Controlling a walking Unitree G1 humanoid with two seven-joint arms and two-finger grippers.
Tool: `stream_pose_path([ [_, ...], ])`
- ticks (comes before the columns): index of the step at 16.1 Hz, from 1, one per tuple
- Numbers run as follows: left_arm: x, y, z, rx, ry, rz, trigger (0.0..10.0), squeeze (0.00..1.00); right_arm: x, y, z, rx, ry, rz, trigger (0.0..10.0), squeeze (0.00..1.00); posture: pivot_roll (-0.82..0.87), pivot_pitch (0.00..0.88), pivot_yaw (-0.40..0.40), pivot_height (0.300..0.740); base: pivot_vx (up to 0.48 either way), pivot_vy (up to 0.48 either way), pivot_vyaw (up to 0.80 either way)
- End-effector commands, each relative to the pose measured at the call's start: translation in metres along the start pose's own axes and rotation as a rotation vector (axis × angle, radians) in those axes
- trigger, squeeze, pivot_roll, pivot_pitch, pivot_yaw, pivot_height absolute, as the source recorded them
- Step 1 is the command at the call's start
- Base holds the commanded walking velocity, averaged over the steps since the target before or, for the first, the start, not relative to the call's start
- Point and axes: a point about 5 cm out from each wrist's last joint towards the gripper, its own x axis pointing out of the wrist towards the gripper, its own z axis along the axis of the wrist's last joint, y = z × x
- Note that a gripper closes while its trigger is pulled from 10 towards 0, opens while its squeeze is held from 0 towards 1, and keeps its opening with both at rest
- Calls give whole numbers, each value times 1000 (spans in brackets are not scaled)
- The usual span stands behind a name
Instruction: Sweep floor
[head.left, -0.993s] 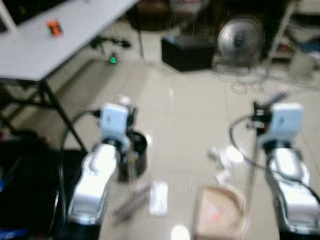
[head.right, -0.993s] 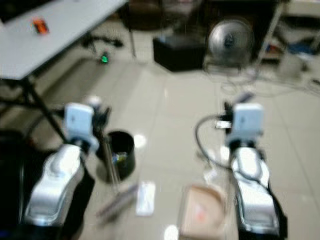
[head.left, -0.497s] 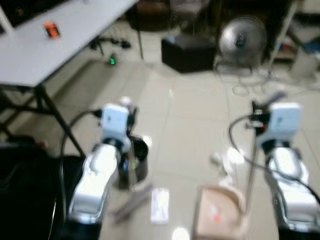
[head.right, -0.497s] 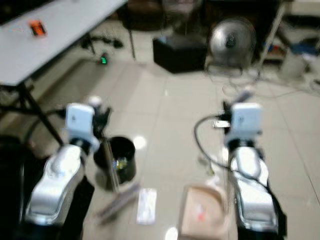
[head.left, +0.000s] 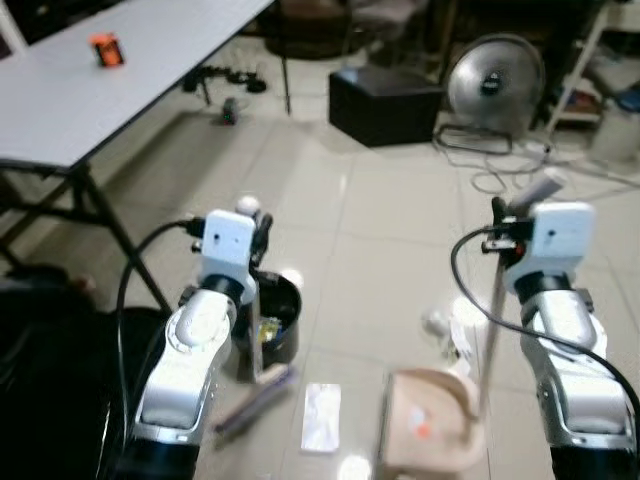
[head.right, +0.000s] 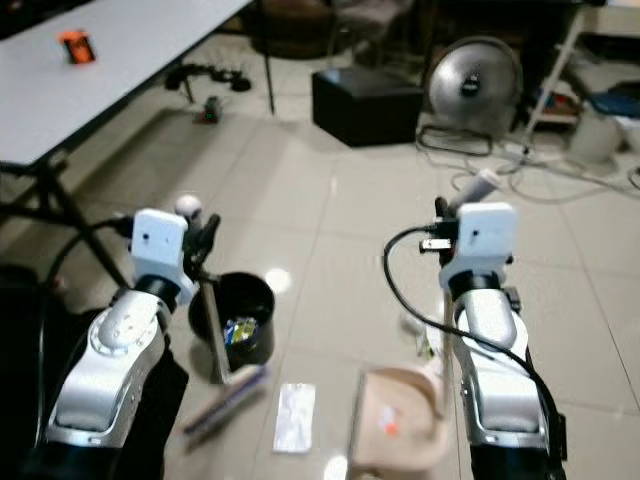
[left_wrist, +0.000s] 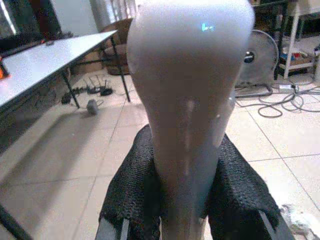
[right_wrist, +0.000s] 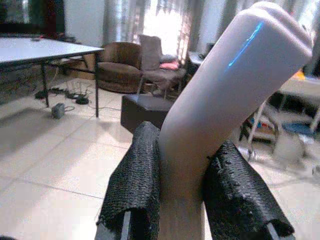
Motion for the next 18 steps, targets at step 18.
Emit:
stream_pose_path([
  [18,37,38,-16,-152,-154,387,10000,0,38,12,-16,-79,-242,79,10000,0,106,315,86,740,0,0,0],
])
